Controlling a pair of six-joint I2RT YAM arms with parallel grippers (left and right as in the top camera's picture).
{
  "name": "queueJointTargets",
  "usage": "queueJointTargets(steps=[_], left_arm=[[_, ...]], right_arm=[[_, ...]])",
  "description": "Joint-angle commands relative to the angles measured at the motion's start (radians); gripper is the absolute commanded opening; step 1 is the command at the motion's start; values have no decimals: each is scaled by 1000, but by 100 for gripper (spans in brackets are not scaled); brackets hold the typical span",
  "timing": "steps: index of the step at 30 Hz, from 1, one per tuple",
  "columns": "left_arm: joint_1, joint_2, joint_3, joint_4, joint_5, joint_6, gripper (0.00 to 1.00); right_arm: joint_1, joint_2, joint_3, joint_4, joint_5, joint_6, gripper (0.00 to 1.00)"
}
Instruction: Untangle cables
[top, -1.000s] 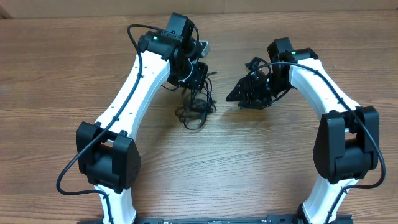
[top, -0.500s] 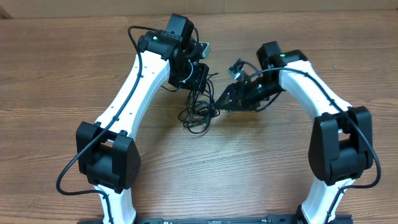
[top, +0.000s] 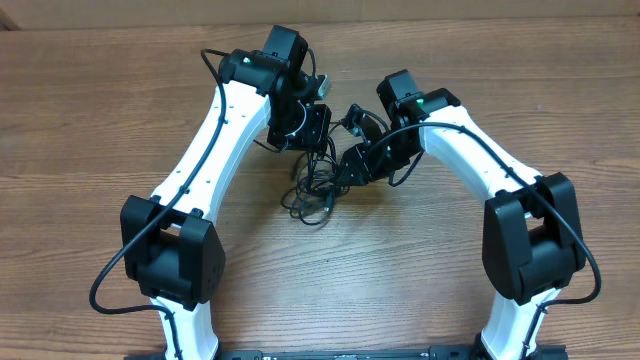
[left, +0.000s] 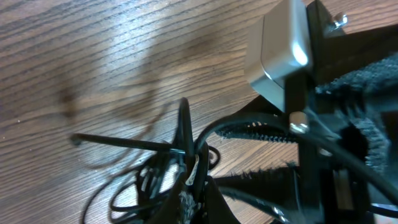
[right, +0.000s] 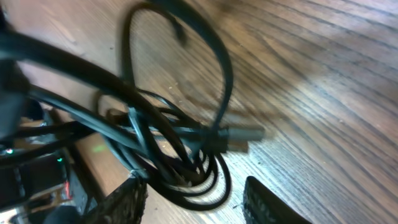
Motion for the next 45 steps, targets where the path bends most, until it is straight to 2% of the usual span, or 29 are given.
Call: queueJointTargets(steps=[1,4,7,8,11,15,18,22,28,35,37,38,42,45], left_arm=[[13,8,8,2,55,-36,4],[26,8,8,7,56,-44,4],[41,8,8,8,57,-55,4],[45,8,8,7,61,-55,4],[51,8,8,4,84,-54,4],[51,8,8,4,90,-55,4],[51,8,8,-1,98,-66,4],[51,8,8,-2,143,-66,4],[51,8,8,-3,169,-69,4],[51,8,8,-3,169,-85,4],[51,8,7,-2,169,-88,5],[51,8,8,-2,168,-88,4],[51,8,8,-2,168,-88,4],[51,8,8,5,148,-88,4]], right_arm=[[27,3,-7,0,70,22,36],[34,3,-7,-5,69,22,24],[34,3,-7,-5,69,22,23],[34,3,-7,-4,69,22,26],[34,3,-7,-1,69,22,47],[34,3,-7,12,69,22,54],[34,3,-7,22,69,22,54],[34,3,-7,41,60,22,45],[34,3,-7,76,-45,22,45],[34,3,-7,63,-56,22,42],[34,3,-7,57,-56,21,21],[34,3,-7,54,-56,21,14],[34,3,-7,45,-56,21,5],[34,3,-7,41,-55,21,4]])
